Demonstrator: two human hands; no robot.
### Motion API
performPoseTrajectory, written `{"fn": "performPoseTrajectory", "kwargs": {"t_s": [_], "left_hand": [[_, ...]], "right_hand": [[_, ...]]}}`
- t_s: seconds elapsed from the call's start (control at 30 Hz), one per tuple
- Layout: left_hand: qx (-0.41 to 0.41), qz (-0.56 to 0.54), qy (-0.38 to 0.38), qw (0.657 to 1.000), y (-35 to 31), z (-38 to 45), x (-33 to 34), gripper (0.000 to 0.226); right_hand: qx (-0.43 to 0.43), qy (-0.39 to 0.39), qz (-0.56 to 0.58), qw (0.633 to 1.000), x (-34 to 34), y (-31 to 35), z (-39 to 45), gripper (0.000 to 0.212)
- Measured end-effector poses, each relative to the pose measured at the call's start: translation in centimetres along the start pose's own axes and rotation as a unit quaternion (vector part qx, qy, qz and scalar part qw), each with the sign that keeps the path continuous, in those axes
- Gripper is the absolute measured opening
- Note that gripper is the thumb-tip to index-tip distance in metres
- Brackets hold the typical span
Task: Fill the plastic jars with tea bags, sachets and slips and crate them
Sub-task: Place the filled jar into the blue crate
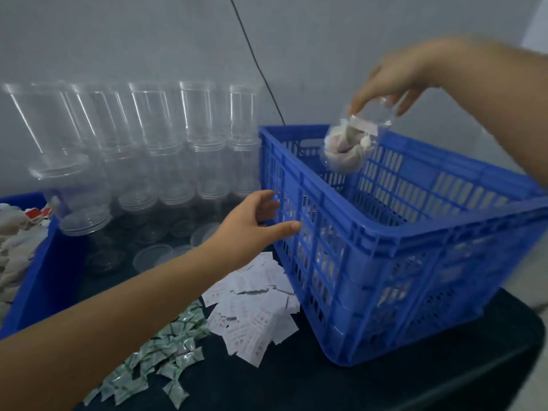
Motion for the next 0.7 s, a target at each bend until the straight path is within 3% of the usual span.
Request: {"fn": "performPoseTrajectory", "kwargs": {"t_s": [0.13, 0.2, 0.27, 0.37, 0.6, 0.7], "left_hand": [[0.006, 0.011, -0.007, 1.0, -0.1, 1.2, 0.7, 0.073], [0.014, 0.02, -0.011, 1.0, -0.3, 1.9, 1.1, 0.065], [0.024, 0.03, -0.018, 0.999, -0.6, 2.5, 1.3, 0.061], [0.036, 0.042, -0.018, 0.998, -0.7, 3.1, 1.6, 0.055], [0.058, 0.081, -0.008, 0.995, -1.1, 4.4, 2.4, 0.047], [0.079, 0.114, 0.002, 0.99, -1.2, 4.8, 2.8, 0.044]], "right_hand": [[-0.02, 0.071, -0.141, 0.987, 6.1, -2.3, 0.0, 0.044], [-0.041, 0.093, -0.192, 0.976, 8.9, -2.9, -0.4, 0.05], [-0.046, 0.078, -0.222, 0.971, 10.4, -3.2, 0.2, 0.07], [-0.051, 0.079, -0.224, 0.97, 12.6, -2.8, 1.3, 0.079], [-0.052, 0.22, -0.219, 0.949, 18.3, -3.1, 3.4, 0.041], [-0.055, 0.279, -0.195, 0.939, 20.3, -4.6, 3.1, 0.046]]}}
Point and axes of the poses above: each hand's wrist, its own z-axis towards the middle knuckle, its own x-axis out of the palm, y = z × x, the point moved 2 cm from there along z, towards the middle knuckle, and after that the axes turned 11 degrees about -y, right-handed, at the moved point
